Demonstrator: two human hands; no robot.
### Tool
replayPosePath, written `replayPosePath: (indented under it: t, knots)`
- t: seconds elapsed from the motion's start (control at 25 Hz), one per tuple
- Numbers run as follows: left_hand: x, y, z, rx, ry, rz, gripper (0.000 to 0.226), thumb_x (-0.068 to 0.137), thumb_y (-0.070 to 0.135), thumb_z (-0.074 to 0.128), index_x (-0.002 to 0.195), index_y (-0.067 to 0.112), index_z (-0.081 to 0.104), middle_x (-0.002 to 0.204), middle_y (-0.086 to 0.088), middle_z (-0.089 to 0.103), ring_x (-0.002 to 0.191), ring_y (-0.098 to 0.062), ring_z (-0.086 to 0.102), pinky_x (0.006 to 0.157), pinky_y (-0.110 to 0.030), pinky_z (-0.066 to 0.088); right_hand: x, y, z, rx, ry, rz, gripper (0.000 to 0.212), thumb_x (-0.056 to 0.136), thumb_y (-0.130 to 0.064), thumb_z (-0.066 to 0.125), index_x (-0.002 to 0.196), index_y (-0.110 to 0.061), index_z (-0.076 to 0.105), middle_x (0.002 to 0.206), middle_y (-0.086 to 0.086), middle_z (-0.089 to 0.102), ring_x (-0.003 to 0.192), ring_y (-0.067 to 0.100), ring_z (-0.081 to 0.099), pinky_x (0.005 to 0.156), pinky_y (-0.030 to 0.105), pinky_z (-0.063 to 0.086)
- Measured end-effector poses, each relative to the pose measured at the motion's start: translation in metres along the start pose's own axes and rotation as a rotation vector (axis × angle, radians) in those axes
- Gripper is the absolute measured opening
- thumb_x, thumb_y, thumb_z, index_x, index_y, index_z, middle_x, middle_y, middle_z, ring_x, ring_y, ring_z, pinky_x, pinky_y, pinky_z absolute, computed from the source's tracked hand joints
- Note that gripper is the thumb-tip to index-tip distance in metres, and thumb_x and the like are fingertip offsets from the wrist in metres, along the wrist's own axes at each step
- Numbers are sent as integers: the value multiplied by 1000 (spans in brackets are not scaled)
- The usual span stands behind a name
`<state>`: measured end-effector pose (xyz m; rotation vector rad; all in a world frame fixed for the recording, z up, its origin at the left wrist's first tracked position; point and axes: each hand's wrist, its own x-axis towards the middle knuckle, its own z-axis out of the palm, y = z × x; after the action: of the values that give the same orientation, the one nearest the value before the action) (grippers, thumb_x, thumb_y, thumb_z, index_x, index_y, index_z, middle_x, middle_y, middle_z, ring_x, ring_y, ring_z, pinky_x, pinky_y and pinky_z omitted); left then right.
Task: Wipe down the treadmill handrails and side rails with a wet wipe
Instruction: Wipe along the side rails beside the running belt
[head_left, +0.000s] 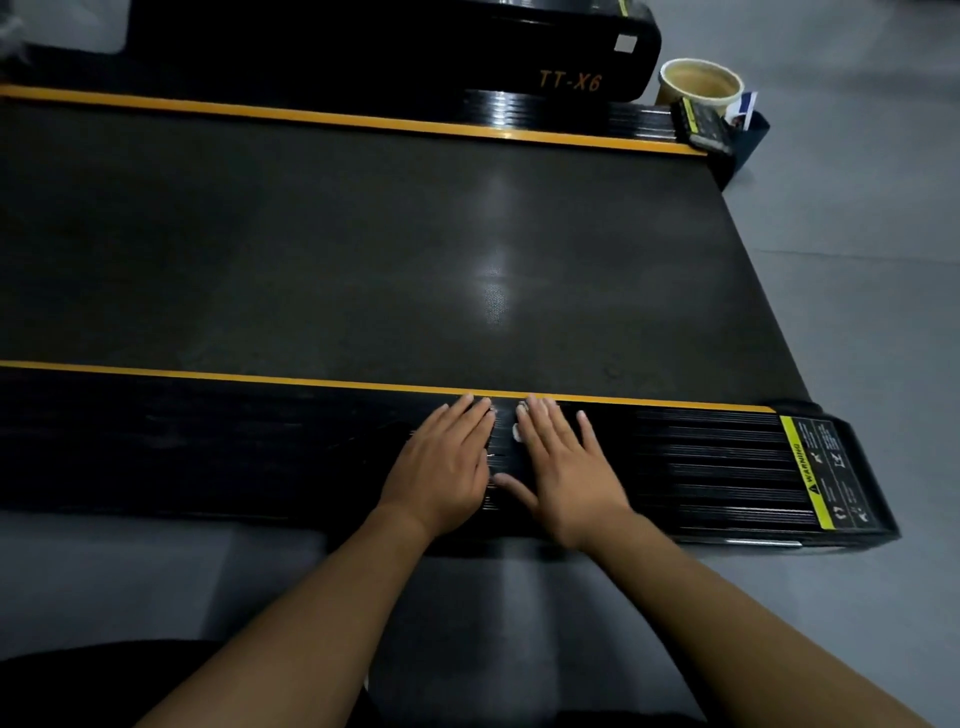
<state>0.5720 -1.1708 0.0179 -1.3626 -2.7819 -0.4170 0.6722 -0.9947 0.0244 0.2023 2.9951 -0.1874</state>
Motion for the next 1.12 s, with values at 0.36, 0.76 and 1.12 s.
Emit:
replayPosePath:
  t: [0.36,0.76,1.12]
  knots:
    - [0,-3,4,-31,63,-73,60,88,25,38,137,-2,61,146,-18,58,141,-33,50,118,-50,40,23,-9,-6,12,-42,-58,96,88,-75,-9,165,-17,1,172,0,-9,156,16,-16,128,49,-3]
    - [-2,-7,5,-83,73,-66,59,89,20,35,138,-1,60,148,-16,56,143,-30,47,120,-47,36,-13,-10,12,34,84,61,88,99,-72,1,164,-15,15,172,3,5,159,19,-3,128,51,7]
    - [-4,-12,4,-147,34,-82,65,92,23,25,145,2,54,156,-13,48,150,-27,37,126,-44,27,-49,-34,23,-19,228,152,82,103,-67,24,160,-9,30,169,10,23,158,26,17,124,50,16]
